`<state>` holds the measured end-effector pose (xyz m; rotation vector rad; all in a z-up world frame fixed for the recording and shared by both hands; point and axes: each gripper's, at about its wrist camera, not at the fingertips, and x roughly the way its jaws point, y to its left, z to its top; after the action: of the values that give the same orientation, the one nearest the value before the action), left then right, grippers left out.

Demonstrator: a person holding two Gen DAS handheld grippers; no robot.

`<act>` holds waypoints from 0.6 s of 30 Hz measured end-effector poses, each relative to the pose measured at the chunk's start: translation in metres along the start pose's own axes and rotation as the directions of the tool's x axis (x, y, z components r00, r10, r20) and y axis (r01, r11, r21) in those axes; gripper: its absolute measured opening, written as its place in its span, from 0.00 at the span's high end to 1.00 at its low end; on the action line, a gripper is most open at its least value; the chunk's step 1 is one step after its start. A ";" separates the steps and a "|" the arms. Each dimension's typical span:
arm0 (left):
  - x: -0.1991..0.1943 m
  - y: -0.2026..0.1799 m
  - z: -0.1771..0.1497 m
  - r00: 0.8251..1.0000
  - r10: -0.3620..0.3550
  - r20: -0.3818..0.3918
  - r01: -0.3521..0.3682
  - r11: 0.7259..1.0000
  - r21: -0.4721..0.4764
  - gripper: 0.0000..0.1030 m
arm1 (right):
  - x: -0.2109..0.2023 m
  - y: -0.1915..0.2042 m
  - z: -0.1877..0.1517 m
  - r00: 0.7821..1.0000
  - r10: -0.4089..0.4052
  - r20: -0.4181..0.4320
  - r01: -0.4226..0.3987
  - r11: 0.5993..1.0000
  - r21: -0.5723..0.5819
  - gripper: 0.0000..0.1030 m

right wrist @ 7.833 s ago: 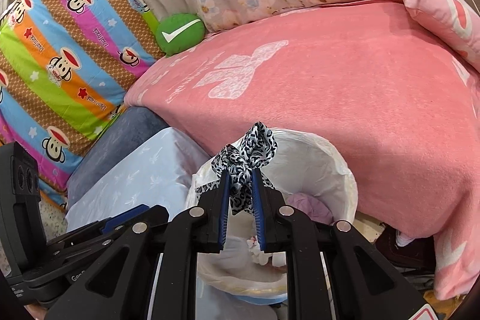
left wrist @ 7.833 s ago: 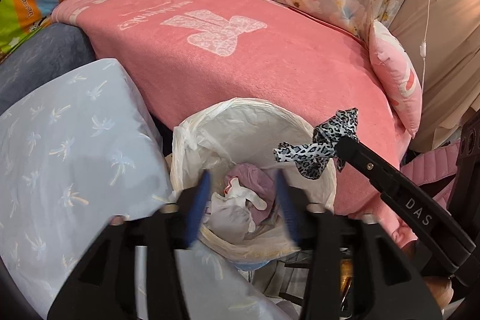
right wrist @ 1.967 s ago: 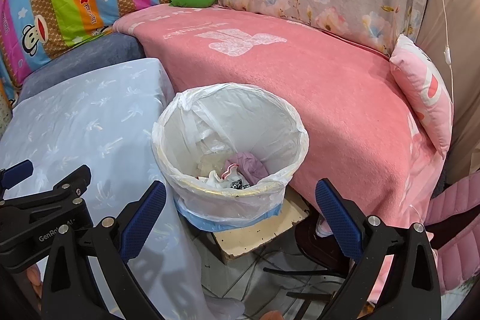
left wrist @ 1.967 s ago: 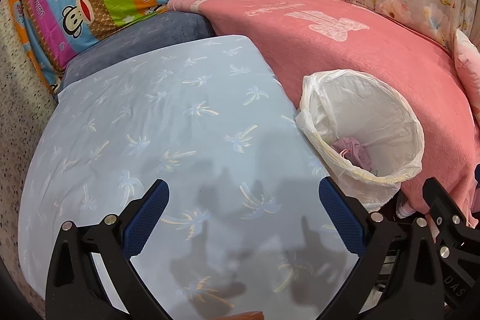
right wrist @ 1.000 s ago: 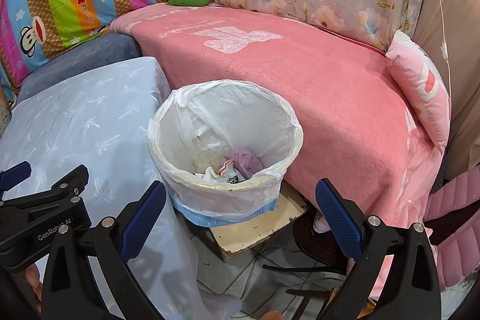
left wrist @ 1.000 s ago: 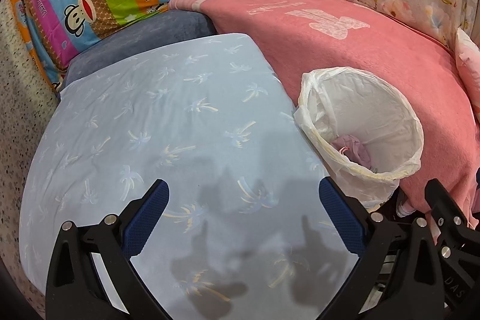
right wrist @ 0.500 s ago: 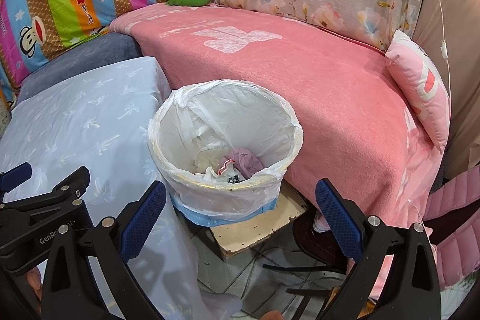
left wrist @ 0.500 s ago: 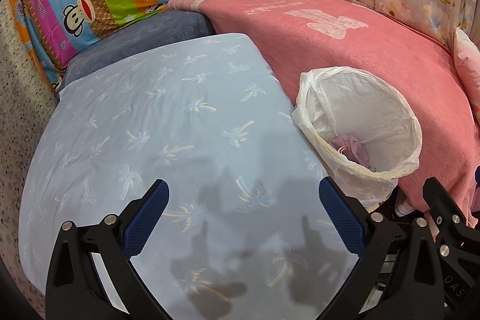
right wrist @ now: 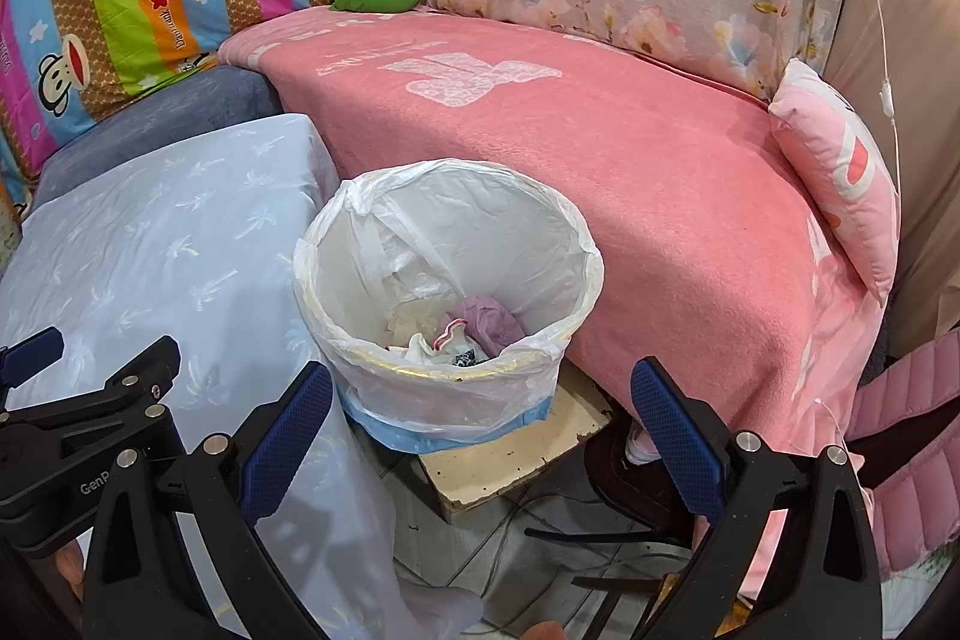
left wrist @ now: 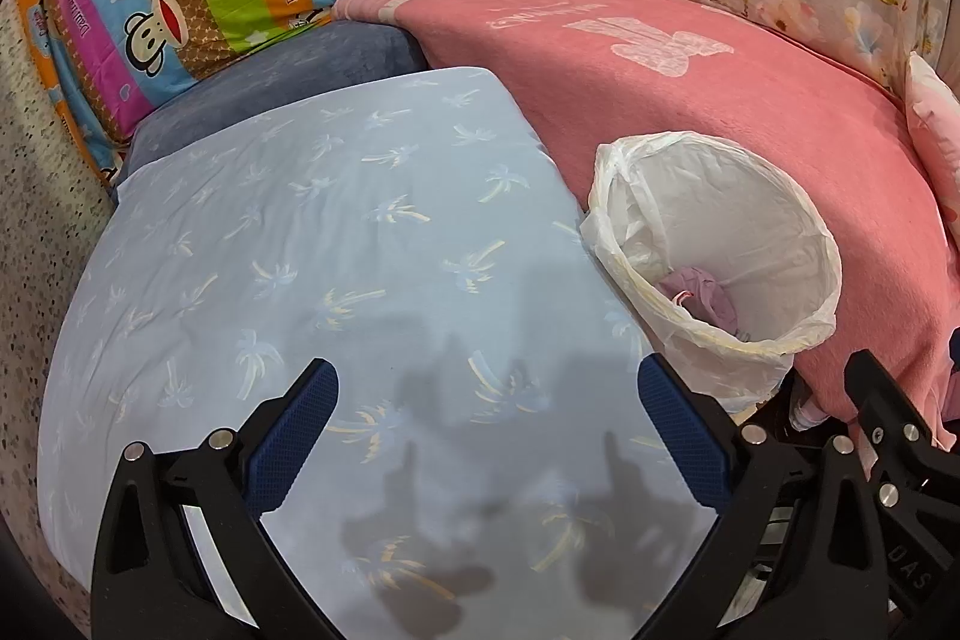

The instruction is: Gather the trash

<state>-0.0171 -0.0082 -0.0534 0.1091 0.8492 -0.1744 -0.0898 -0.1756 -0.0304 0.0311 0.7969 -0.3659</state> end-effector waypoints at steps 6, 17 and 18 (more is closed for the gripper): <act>0.000 -0.002 0.000 1.000 -0.004 -0.001 0.004 1.000 0.003 0.07 | 0.000 0.000 0.000 1.000 0.000 0.000 0.000 1.000 0.000 0.06; -0.003 -0.002 0.001 1.000 -0.006 0.009 0.006 1.000 0.001 0.07 | -0.002 -0.001 0.000 1.000 -0.002 0.002 0.002 1.000 0.001 0.06; -0.003 -0.002 0.001 1.000 -0.007 0.008 0.007 1.000 0.003 0.07 | -0.003 -0.001 0.000 1.000 -0.003 0.002 0.003 1.000 0.003 0.06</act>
<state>-0.0186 -0.0097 -0.0507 0.1077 0.8412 -0.1824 -0.0921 -0.1758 -0.0281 0.0327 0.7945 -0.3696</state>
